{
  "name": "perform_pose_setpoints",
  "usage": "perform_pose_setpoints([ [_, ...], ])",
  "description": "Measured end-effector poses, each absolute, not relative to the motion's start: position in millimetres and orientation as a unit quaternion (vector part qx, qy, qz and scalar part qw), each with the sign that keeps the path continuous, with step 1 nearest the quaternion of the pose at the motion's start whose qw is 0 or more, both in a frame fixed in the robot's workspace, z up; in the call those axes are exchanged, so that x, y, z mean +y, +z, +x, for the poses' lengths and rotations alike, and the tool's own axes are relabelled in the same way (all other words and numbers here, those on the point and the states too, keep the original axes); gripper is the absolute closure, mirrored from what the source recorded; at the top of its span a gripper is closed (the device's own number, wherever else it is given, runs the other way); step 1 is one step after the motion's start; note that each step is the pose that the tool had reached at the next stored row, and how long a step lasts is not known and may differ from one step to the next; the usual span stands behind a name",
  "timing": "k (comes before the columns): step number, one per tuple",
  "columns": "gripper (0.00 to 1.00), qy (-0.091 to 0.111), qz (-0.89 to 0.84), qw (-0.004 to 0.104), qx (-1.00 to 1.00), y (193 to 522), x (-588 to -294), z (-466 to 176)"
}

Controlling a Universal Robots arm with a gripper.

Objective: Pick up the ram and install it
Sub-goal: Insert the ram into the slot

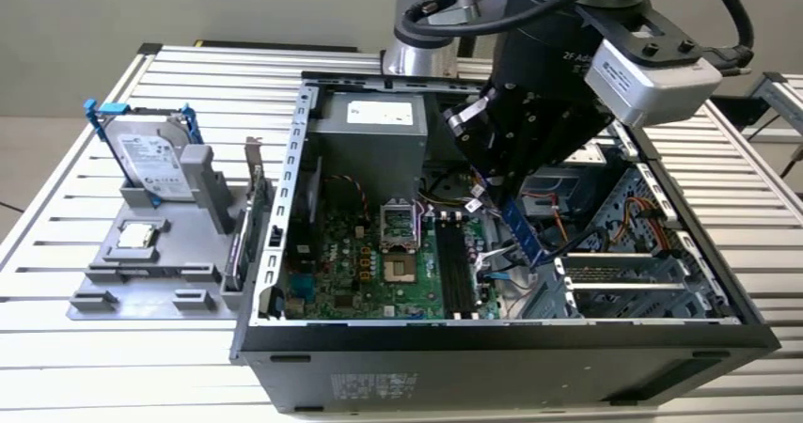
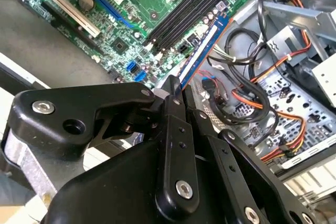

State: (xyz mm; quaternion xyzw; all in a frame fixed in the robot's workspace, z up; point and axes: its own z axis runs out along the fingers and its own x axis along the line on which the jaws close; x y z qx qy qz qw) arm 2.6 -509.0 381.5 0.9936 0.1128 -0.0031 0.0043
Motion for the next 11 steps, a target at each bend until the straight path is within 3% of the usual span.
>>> perform_pose_setpoints([
  [11,1.00,-0.003,0.995,0.004,0.095,380.9,-509.0,2.9],
])
